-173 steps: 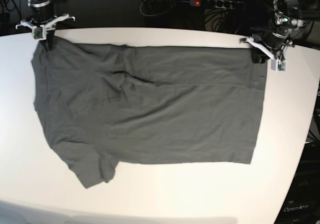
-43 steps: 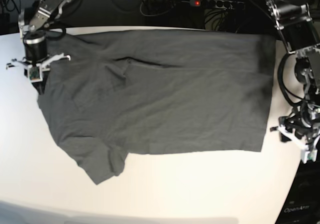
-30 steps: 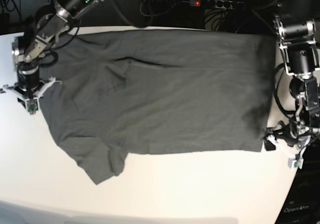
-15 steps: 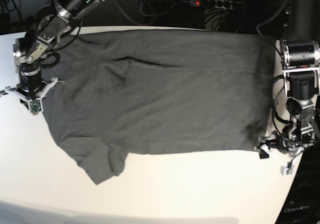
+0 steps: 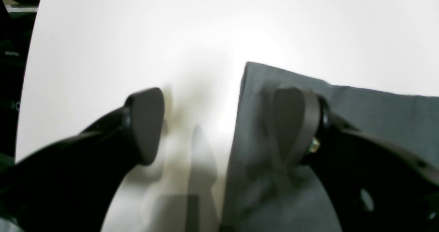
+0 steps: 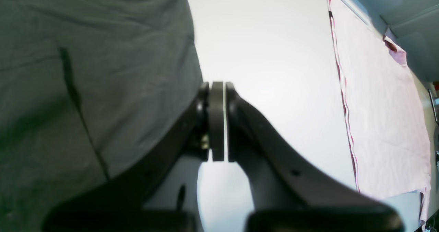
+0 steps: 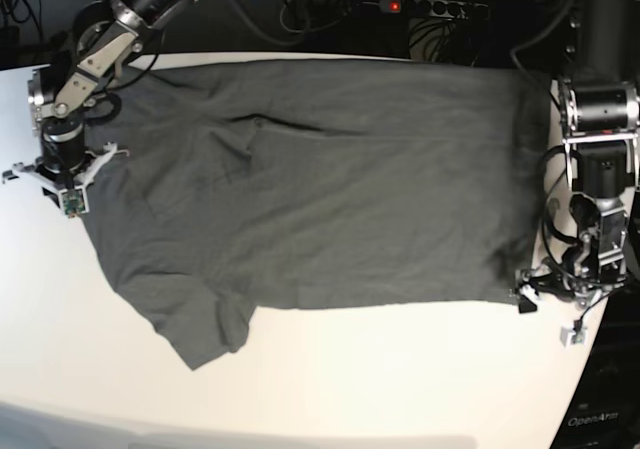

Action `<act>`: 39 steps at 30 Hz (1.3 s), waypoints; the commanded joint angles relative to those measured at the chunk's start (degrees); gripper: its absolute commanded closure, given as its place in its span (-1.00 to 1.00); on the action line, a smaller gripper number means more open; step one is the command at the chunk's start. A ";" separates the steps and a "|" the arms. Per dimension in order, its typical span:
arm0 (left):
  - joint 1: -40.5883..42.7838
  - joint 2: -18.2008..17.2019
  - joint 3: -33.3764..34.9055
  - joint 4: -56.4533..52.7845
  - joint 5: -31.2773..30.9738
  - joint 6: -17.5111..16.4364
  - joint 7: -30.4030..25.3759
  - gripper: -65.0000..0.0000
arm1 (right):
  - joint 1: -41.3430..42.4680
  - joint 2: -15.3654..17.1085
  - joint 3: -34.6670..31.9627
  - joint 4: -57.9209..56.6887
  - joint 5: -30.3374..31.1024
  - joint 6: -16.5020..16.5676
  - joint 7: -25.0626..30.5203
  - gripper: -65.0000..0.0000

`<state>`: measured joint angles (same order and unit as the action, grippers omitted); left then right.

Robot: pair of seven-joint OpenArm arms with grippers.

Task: Fold the T-shirt properly
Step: 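Lower the open left gripper around the shirt's hem corner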

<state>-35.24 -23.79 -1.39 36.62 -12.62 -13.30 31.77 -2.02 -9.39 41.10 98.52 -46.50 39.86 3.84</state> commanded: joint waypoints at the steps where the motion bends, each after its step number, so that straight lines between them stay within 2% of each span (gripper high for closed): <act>1: -1.99 -0.16 -0.06 0.87 -0.26 -0.11 -1.31 -0.51 | -0.31 0.39 -0.09 0.86 1.01 0.14 1.13 1.00; 12: 0.39 -0.16 -0.33 0.87 -0.26 0.42 -3.42 -0.51 | -2.07 0.39 0.00 0.78 1.27 0.14 1.13 1.00; 17: 1.44 -0.34 -0.41 0.87 -0.26 0.42 -3.77 -0.51 | -3.21 0.39 0.00 0.86 6.54 0.14 1.48 1.00; 29: 1.44 -0.34 -0.50 0.87 -0.26 0.42 -4.03 -0.51 | -3.91 0.39 0.00 0.86 6.54 0.14 1.48 1.00; 33: 1.35 -0.16 -0.33 0.79 -0.26 0.42 -5.79 -0.51 | -4.53 0.39 -0.18 0.86 6.54 0.14 1.48 1.00; 36: 0.21 -0.08 -0.24 -2.20 -0.26 0.16 -6.23 -0.51 | -4.53 0.39 -0.18 0.86 6.54 0.14 1.48 1.00; 39: -1.72 -0.08 -0.24 -8.36 -0.26 0.07 -9.40 -0.51 | -4.53 0.39 -0.18 0.86 6.54 0.14 1.48 1.00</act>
<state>-35.03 -22.94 -1.50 27.57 -12.71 -13.30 22.72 -6.98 -9.41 40.99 98.37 -40.95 39.88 3.99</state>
